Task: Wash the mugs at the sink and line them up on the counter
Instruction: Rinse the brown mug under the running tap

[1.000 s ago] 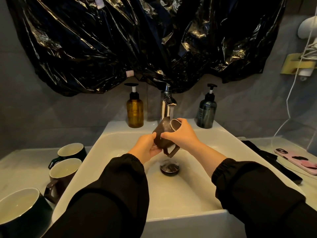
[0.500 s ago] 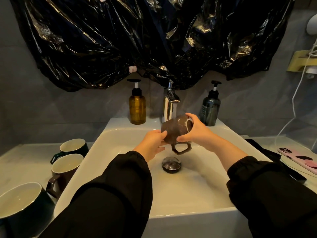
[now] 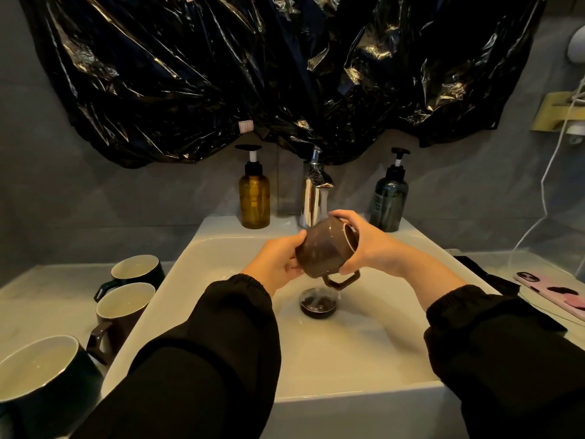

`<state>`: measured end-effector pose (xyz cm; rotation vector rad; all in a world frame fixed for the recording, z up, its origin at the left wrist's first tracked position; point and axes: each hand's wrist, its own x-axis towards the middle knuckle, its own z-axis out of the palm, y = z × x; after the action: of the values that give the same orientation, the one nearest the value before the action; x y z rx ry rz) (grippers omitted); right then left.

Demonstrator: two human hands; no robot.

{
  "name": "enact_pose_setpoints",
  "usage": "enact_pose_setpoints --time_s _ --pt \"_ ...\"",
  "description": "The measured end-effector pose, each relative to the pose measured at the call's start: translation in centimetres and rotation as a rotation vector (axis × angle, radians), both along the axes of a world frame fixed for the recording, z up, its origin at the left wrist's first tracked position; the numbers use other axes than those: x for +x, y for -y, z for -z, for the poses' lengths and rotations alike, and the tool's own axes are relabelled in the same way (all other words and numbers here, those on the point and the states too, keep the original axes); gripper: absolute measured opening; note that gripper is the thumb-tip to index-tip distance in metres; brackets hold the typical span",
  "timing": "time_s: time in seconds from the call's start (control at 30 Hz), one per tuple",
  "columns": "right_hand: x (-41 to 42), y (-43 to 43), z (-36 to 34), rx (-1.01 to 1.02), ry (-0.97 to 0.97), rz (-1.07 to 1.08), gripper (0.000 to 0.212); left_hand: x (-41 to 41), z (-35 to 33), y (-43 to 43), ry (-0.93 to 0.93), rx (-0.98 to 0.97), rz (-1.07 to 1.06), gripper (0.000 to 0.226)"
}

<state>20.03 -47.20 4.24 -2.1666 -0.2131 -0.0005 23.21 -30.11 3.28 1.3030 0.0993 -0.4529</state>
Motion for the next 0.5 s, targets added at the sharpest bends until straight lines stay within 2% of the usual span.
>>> enact_pose_setpoints --time_s 0.13,0.2,0.27,0.37,0.5 --pt "0.3 -0.9 0.6 -0.058 0.014 0.058 0.111 -0.1 -0.5 -0.4 -0.054 -0.123 -0.06 0.017" --pt "0.5 -0.9 0.9 0.096 -0.08 0.124 0.109 0.0 -0.6 -0.3 0.006 -0.075 -0.117 0.025" --pt "0.5 -0.7 0.9 0.315 -0.256 0.176 0.099 0.3 -0.4 -0.2 0.127 0.058 -0.147 0.029" --pt "0.2 -0.6 0.7 0.539 -0.493 0.159 0.09 0.1 0.2 0.1 0.332 0.192 -0.094 0.015" --pt "0.3 -1.0 1.0 0.793 -0.517 0.247 0.064 -0.6 0.6 0.2 0.592 0.268 0.008 0.011"
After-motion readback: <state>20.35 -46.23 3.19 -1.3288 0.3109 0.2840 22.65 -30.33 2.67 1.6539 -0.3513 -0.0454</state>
